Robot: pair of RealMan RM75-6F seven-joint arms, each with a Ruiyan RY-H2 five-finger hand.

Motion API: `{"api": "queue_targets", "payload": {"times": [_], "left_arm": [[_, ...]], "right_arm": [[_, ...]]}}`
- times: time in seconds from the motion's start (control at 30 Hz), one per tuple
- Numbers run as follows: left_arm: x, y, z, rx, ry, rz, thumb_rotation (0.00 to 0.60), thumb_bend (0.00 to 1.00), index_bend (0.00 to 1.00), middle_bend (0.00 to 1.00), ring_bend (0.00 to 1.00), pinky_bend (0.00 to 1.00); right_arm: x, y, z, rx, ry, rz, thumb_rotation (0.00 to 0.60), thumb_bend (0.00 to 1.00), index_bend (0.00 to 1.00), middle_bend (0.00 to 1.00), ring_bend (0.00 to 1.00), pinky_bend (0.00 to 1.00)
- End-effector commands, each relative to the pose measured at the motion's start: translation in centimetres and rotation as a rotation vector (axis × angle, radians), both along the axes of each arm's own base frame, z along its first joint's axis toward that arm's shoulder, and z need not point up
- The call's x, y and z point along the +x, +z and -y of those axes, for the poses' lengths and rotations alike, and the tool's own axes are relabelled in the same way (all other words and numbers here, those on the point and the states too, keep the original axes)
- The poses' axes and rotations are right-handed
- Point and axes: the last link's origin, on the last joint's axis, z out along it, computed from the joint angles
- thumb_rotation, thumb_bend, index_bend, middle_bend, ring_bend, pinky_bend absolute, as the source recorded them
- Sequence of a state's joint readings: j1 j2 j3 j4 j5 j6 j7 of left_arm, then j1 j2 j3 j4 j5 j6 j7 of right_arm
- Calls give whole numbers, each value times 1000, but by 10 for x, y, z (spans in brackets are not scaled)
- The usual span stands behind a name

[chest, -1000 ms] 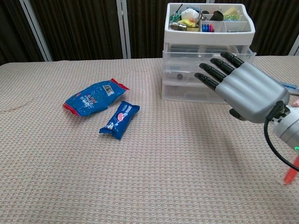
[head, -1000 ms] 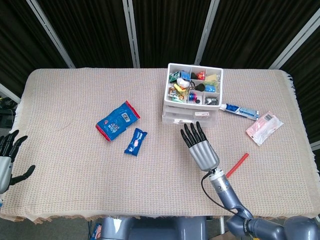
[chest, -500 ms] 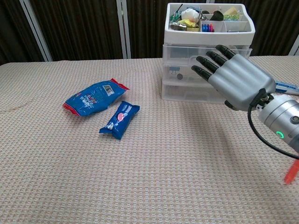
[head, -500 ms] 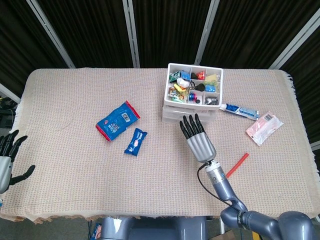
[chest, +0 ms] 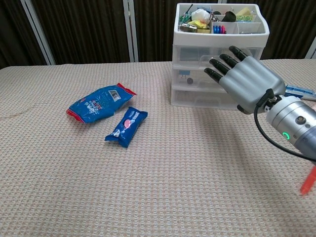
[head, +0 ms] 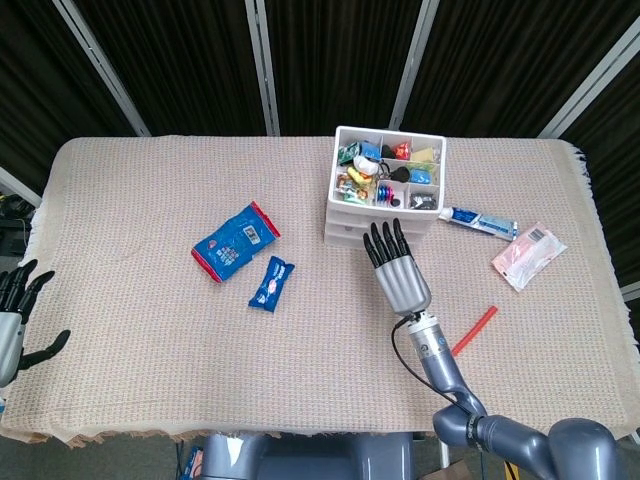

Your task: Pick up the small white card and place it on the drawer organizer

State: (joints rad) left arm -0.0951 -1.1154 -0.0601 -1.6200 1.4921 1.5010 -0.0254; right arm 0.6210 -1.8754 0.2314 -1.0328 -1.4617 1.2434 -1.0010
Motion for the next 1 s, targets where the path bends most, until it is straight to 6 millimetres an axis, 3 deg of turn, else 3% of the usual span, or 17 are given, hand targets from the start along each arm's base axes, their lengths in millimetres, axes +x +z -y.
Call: {"api": "queue_targets", "payload": {"times": [0.03,0.23,0.5,0.63,0.77,1.0], "left_arm": [[0,0,0,-2,1,0,600,286,125,0,0,0],[0,0,1,1,0,0,600,286,125,0,0,0],[0,0,2,0,-1,-9,600,286,125,0,0,0],[0,0,2,1,-2,-20,600,285,125,0,0,0],[-1,-2,3,-7,0,-45,600,285,124,0,0,0],[-1,-3,3,-18,-3,-77,600,281,115,0,0,0]], "right_arm": [[0,0,-3,6,-1,7,600,167,19,0,0,0],[-2,4,-12,11,-6,27,600,169,23,0,0,0],[-13,29,-48,68,-19,178,600,115,33,0,0,0],[-24,59,-65,110,-75,313,600,45,32,0,0,0],[-43,107,-85,136,-171,504,600,18,22,0,0,0],[-68,157,-117,143,-252,692,600,0,10,0,0,0]]}}
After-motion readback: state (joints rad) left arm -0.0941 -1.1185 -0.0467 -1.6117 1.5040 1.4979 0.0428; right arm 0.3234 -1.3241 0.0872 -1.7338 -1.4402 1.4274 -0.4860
